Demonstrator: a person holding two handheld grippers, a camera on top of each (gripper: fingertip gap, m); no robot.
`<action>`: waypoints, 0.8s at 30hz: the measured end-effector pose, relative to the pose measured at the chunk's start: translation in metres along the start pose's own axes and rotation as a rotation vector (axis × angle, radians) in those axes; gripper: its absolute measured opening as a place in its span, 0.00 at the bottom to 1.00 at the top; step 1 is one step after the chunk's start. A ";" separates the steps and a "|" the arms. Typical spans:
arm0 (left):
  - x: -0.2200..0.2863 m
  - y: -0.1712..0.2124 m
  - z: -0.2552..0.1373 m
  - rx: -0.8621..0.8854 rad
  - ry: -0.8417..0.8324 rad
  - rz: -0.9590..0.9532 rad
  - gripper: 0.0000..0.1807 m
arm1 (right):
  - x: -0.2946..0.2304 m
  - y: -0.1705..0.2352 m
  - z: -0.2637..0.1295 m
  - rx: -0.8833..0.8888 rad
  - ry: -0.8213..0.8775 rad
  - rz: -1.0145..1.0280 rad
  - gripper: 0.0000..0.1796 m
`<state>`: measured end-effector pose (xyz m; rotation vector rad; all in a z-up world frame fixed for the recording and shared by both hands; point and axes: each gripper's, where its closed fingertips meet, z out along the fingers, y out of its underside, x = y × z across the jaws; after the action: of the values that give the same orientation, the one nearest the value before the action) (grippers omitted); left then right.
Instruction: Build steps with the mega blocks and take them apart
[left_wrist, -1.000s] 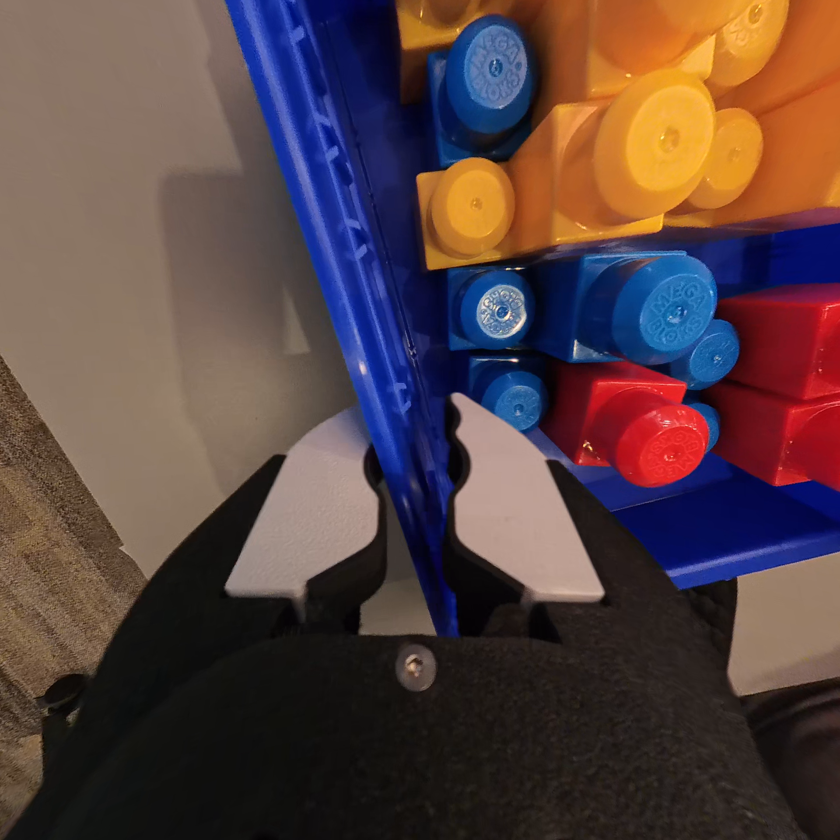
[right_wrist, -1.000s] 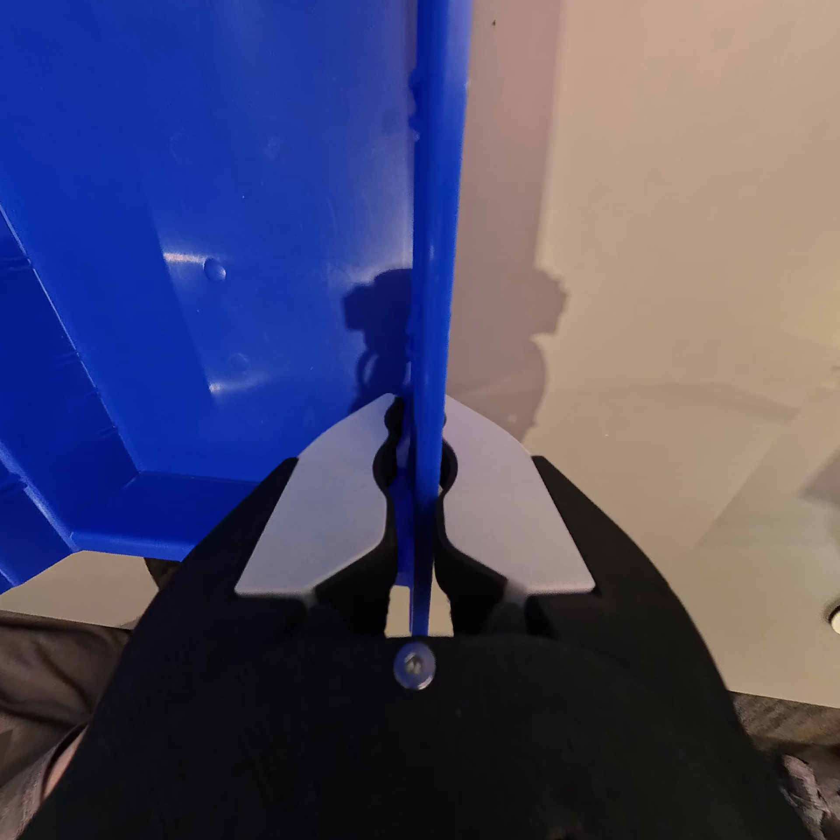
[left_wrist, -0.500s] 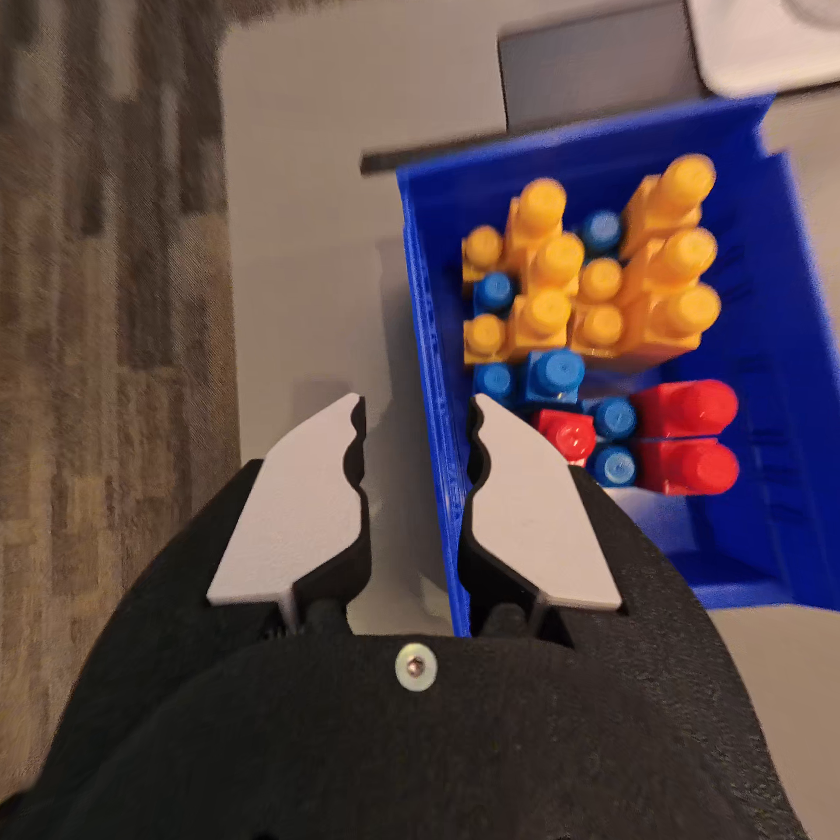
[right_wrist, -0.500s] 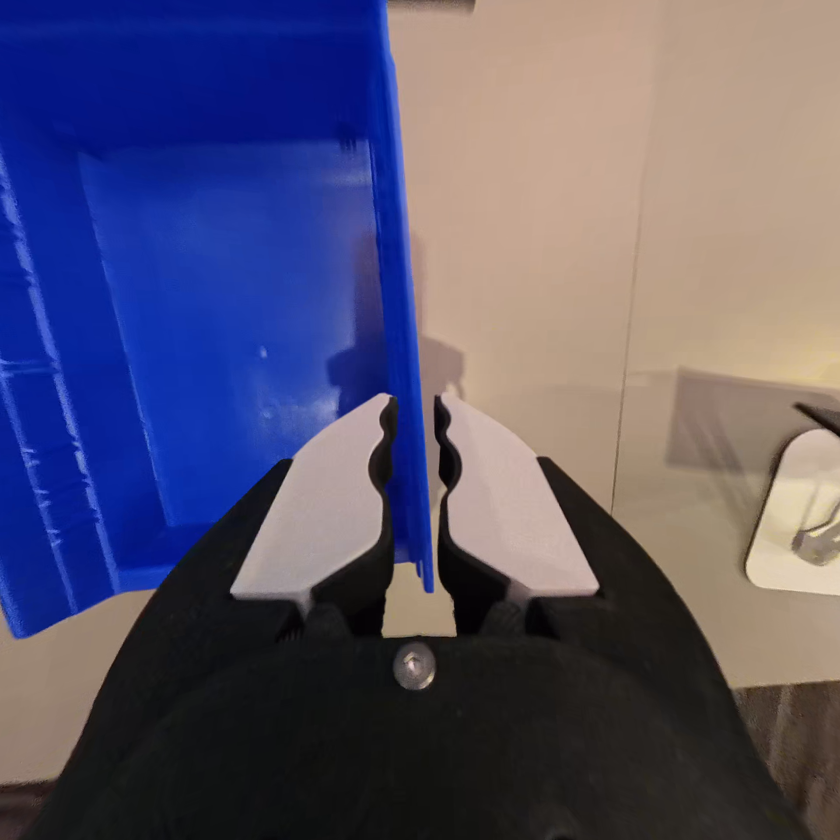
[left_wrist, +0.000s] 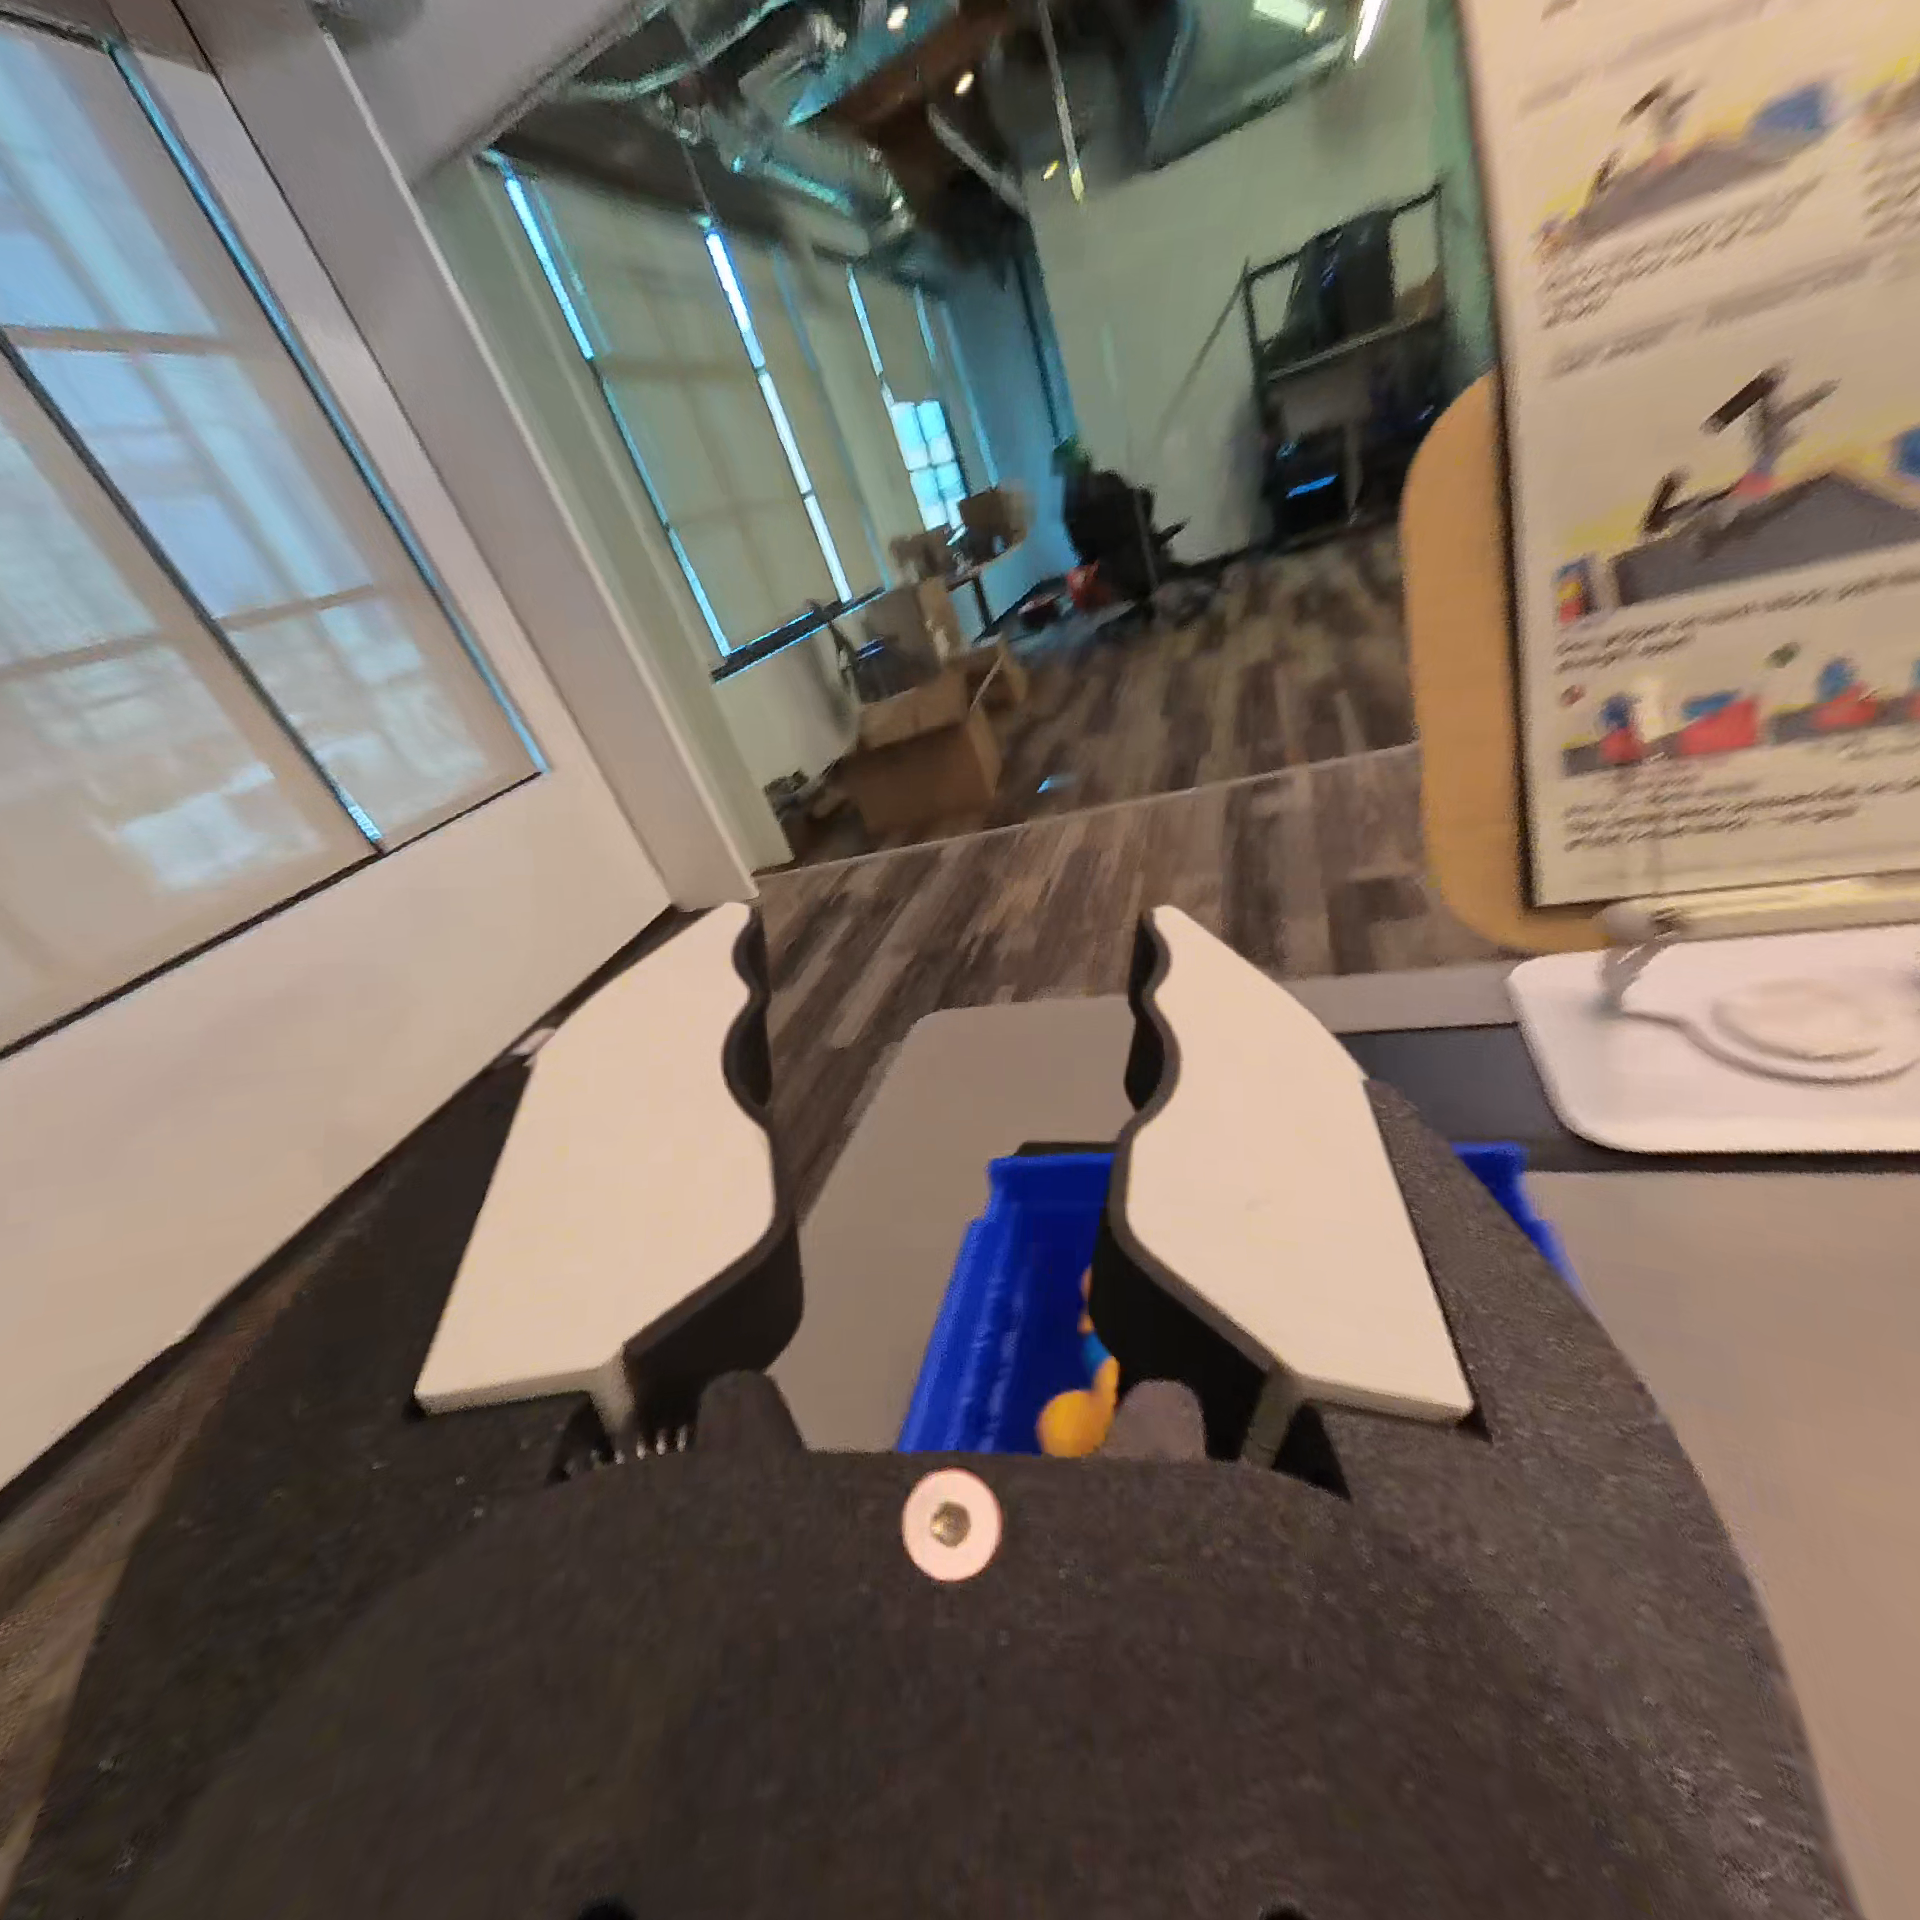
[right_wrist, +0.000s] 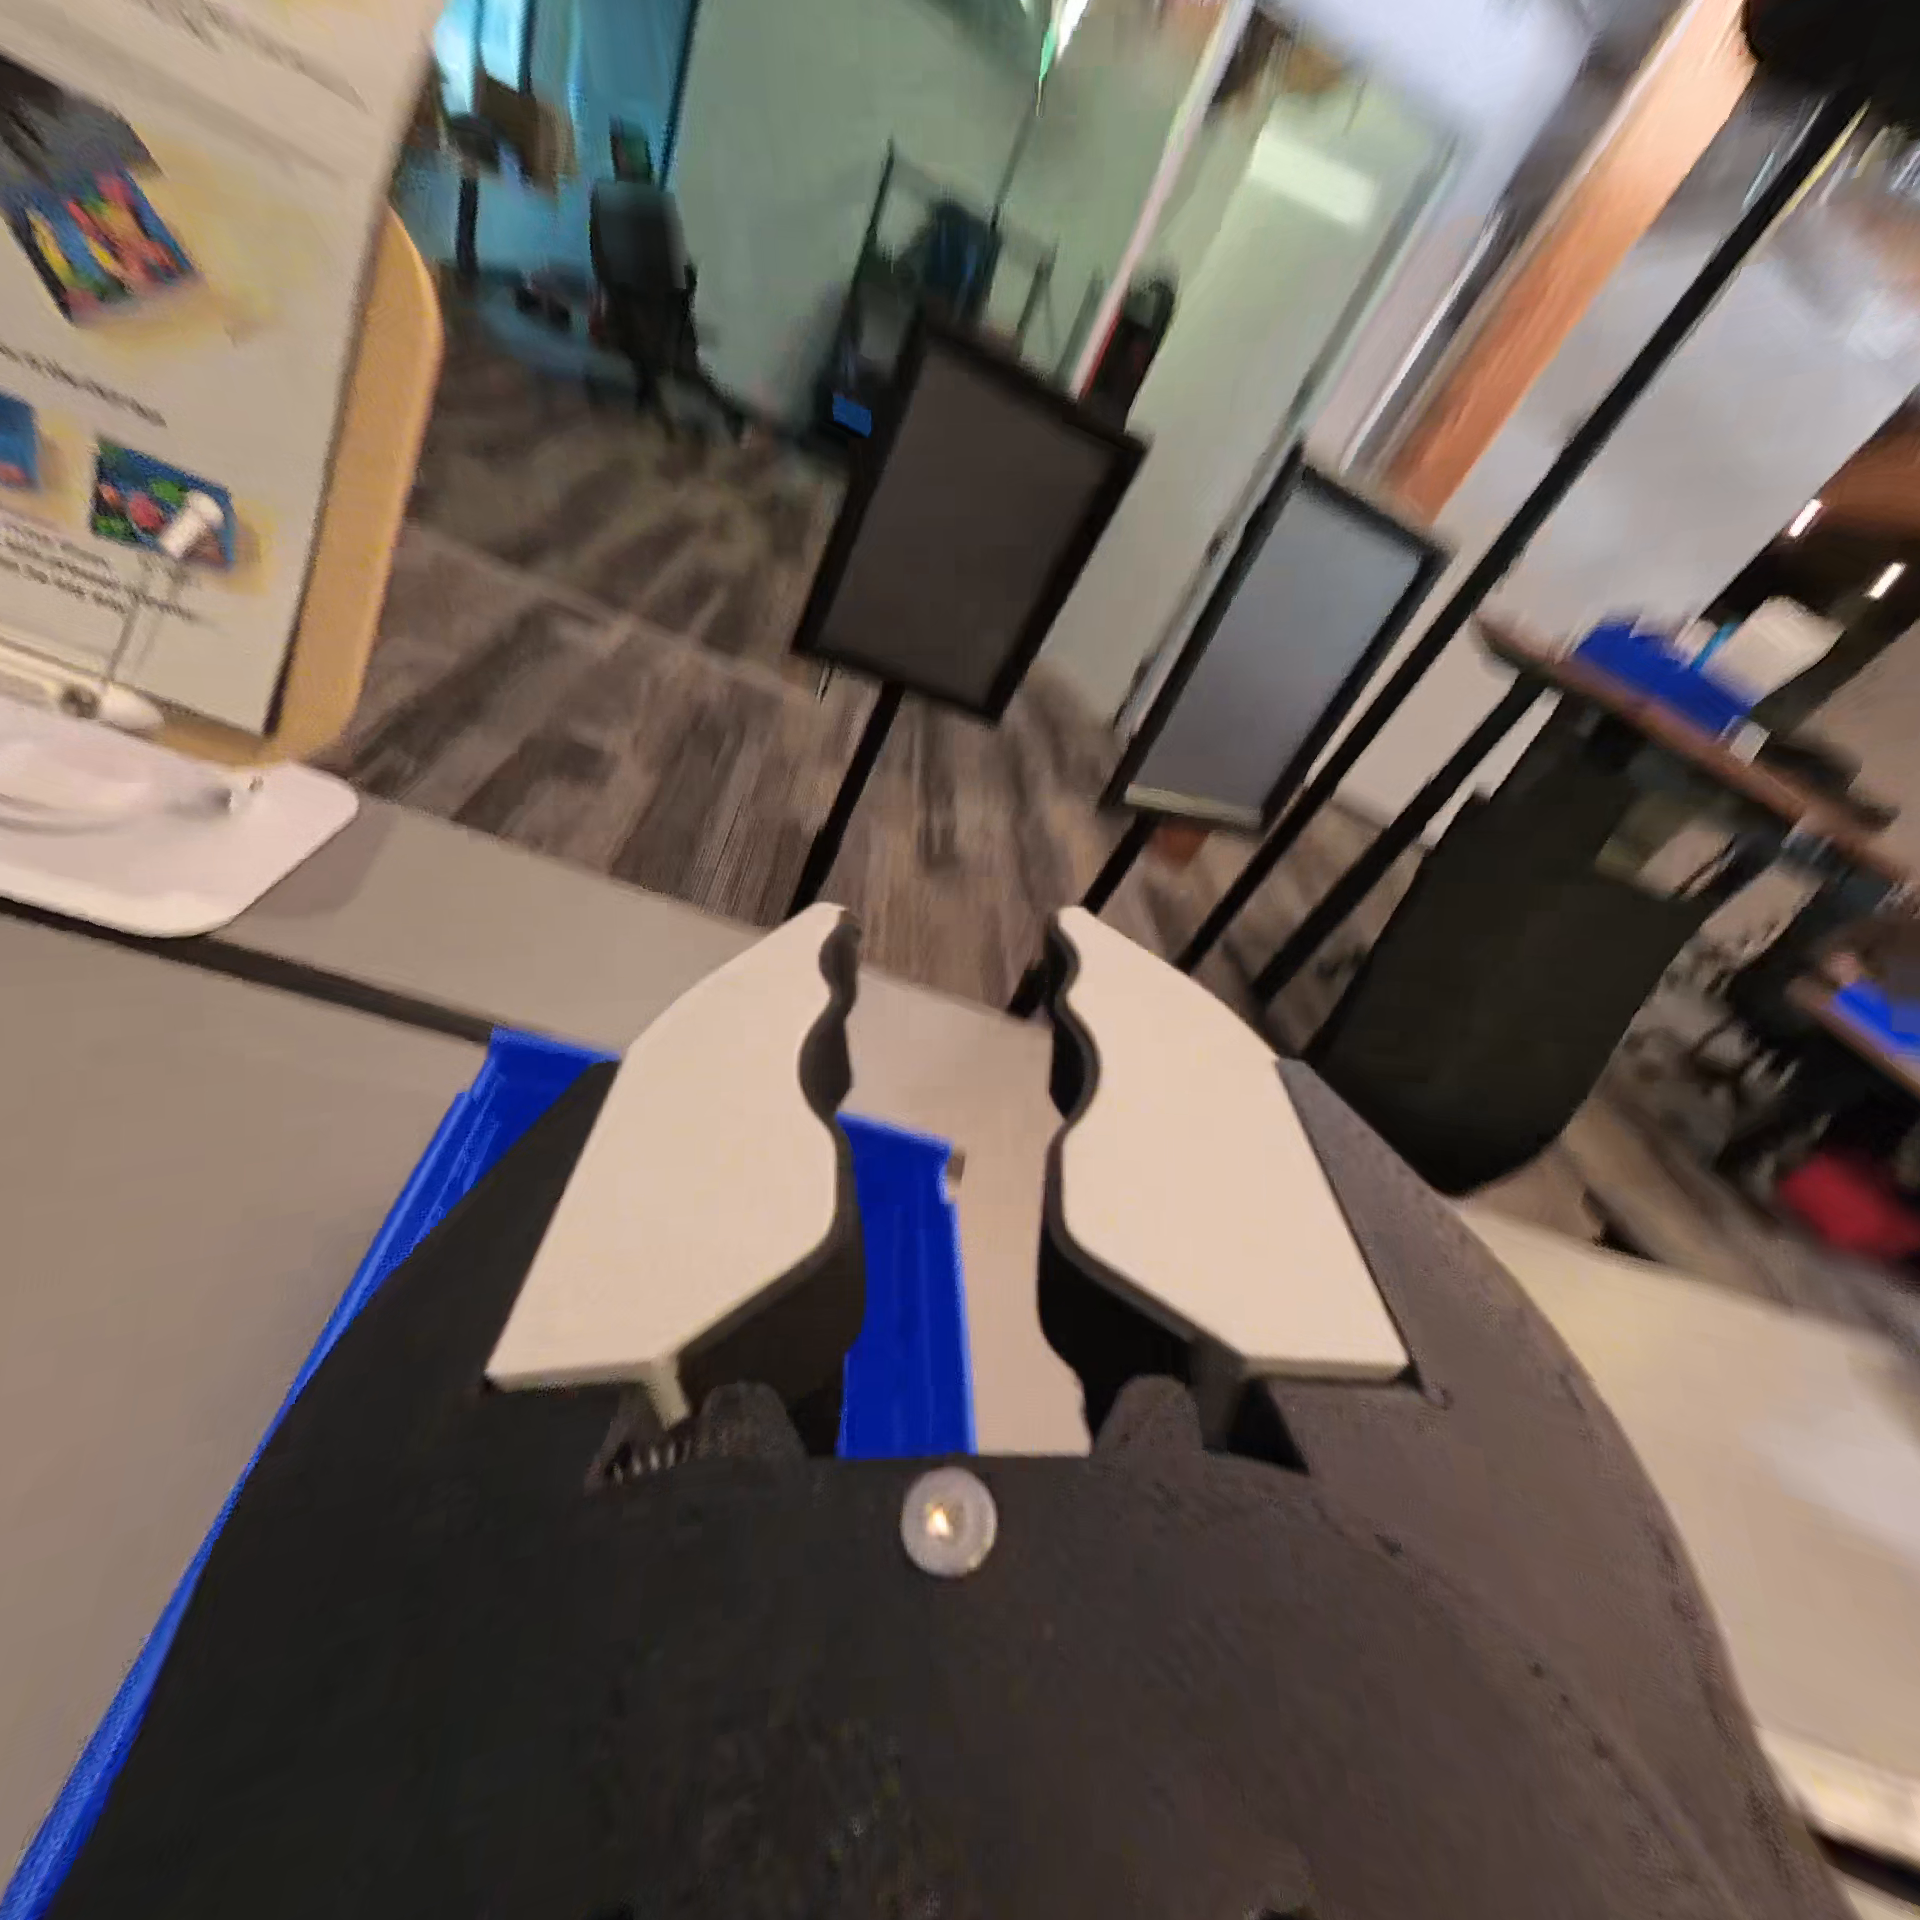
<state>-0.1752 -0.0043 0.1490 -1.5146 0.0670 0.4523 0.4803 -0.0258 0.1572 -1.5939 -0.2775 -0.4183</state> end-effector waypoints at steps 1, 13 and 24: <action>0.010 -0.004 -0.003 0.015 0.027 -0.025 0.38 | -0.006 -0.006 -0.001 0.028 -0.007 -0.006 0.22; 0.085 -0.005 -0.018 0.001 0.184 -0.003 0.45 | -0.143 -0.048 0.001 0.099 -0.337 0.007 0.26; 0.121 0.006 -0.022 -0.041 0.252 0.031 0.45 | -0.294 -0.059 -0.015 0.193 -0.719 0.047 0.20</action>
<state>-0.0608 0.0041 0.1030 -1.6068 0.2801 0.2870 0.1887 -0.0142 0.0852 -1.5062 -0.7982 0.2328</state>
